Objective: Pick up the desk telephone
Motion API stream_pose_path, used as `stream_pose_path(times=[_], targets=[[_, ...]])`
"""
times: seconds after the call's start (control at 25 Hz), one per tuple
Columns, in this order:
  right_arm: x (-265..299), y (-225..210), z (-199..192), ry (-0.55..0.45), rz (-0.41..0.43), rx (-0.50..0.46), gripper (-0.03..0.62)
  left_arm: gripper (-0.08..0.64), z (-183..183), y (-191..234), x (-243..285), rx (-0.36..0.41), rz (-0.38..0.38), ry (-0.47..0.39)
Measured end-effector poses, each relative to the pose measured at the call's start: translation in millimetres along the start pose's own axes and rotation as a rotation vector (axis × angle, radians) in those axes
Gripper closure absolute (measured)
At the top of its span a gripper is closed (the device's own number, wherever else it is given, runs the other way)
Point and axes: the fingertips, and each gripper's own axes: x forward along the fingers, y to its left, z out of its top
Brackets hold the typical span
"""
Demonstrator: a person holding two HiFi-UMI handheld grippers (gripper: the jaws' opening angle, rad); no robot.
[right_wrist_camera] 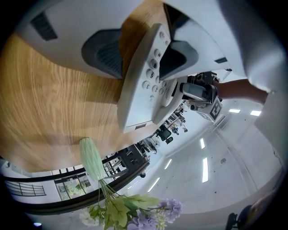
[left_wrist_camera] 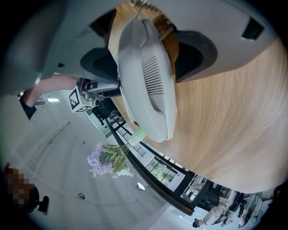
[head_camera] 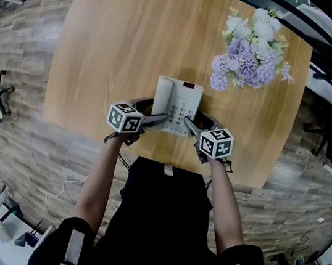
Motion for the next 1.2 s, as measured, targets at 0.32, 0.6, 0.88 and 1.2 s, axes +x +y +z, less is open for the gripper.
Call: stream_pose_path(times=[0.32,0.6,0.88,1.2], targets=[[6,5,2,-0.005,0.016,-0.012,0.342,0.179,3,0,8,0.018,-0.010,0.039],[10,3,1,-0.003,-0.008,0.000,0.344,0.176,2,2,12,0.013,0.004,0.064],[12,0,0,0.007,-0.014,0.036,0.344,0.170,0,2,15,0.001,0.005,0.098],[13,0,-1,-0.009,0.029,0.081,0.344,0.166,0,2,17,-0.009,0.002,0.105]])
